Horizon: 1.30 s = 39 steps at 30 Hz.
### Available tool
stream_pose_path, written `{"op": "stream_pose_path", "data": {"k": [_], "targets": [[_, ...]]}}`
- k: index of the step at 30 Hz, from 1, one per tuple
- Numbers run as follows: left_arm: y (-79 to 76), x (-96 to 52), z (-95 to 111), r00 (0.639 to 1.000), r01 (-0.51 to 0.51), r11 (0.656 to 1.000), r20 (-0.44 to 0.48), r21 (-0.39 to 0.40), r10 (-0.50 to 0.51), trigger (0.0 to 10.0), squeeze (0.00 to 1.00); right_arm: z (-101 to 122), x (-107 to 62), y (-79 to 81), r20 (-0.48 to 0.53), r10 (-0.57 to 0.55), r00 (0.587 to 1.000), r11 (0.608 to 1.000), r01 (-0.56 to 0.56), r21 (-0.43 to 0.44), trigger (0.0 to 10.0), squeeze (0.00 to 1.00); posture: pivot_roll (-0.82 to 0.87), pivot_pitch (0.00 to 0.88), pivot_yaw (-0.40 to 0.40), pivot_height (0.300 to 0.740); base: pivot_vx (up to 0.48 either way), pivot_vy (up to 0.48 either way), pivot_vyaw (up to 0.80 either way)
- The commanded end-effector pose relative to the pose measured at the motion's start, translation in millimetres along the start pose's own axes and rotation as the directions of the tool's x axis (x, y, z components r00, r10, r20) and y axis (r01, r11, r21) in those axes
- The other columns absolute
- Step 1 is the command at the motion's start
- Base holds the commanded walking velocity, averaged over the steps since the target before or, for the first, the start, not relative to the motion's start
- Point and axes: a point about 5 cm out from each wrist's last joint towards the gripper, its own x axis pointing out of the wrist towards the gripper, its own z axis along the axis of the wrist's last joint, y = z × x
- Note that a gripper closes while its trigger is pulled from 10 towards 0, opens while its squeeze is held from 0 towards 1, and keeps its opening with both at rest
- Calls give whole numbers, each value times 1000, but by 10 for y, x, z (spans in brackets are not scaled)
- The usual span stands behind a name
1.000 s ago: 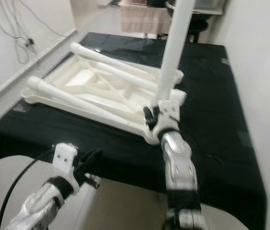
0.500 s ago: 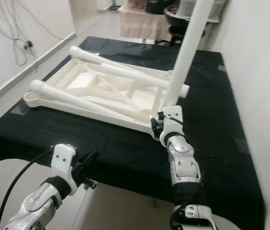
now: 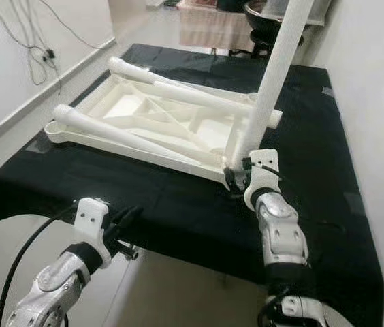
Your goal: Building children table
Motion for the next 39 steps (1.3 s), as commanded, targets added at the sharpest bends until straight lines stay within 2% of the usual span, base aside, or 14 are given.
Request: {"op": "stream_pose_path", "data": {"k": [1, 2, 3, 4, 5, 6, 7, 8, 12, 14, 17, 19, 28, 39], "targets": [[17, -4, -27, 1000, 3, 1000, -10, 4, -3, 10000, 0, -58, -51, -23, -20, 33, 999, 999, -32, 12, 10000, 1000, -80, 69, 4, 740, 0, 0, 0], [28, -4, -24, 1000, 2, 1000, -9, 5, -2, 10000, 0, -73, -99, -33, -24, 66, 998, 998, -66, 4, 10000, 867, -91, 71, 7, 740, 0, 0, 0], [35, -4, -23, 1000, 2, 1000, -9, 7, -1, 10000, 0, -85, -133, -40, -28, 88, 996, 996, -88, 0, 10000, 867, -91, 71, 7, 740, 0, 0, 0], [42, -2, -21, 1000, 2, 1000, -9, 8, -2, 10000, 0, -91, -181, -33, -28, 139, 990, 990, -138, 21, 10000, 627, -99, 73, 8, 740, 0, 0, 0], [48, -1, -19, 1000, 2, 1000, -8, 9, -2, 10000, 0, -93, -213, -24, -25, 175, 984, 984, -174, 37, 10000, 627, -101, 74, 8, 740, 0, 0, 0], [54, 0, -18, 1000, 3, 1000, -8, 11, -3, 10000, 0, -87, -265, 0, -14, 230, 973, 973, -229, 41, 10000, 137, -106, 75, 11, 740, 0, 0, 0], [54, 0, -18, 1000, 3, 1000, -8, 11, -3, 10000, 0, -87, -265, 0, -14, 230, 973, 973, -229, 41, 10000, 137, -106, 75, 11, 740, 0, 0, 0], [61, 3, -14, 1000, 3, 1000, -7, 13, -3, 10000, 0, -94, -335, 46, -14, 306, 952, 951, -305, 56, 10000, 0, -116, 76, 12, 740, 0, 0, 0], [82, 12, -4, 1000, 0, 1000, 0, 8, 0, 10000, 0, -115, -481, 168, -26, 448, 894, 893, -447, 50, 10000, 0, -123, 77, 18, 740, 0, 0, 0], [117, 22, 19, 1000, -23, 1000, 14, 16, 22, 10000, 0, -97, -592, 348, -17, 577, 816, 816, -577, 33, 10000, 0, -122, 73, 23, 740, 0, 0, 0], [130, 24, 27, 999, -31, 999, 19, 20, 30, 10000, 0, -86, -633, 420, -11, 623, 782, 782, -622, 30, 10000, 0, -120, 72, 24, 740, 0, 0, 0], [216, 7, 71, 993, -104, 994, 52, 26, 102, 10000, 0, -47, -596, 592, 29, 650, 760, 759, -650, 35, 10000, 0, -110, 65, 31, 740, 0, 0, 0], [456, -53, 77, 948, -317, 947, 55, 48, 314, 10000, 0, 14, -354, 927, 107, 618, 779, 782, -623, 28, 10000, 0, -83, 49, 28, 740, 0, 0, 0], [553, -34, 68, 922, -387, 918, 63, 89, 383, 10000, 0, 86, -137, 1038, 161, 547, 822, 835, -548, -40, 10000, 0, -67, 23, 38, 740, 0, 423, 0]]}}
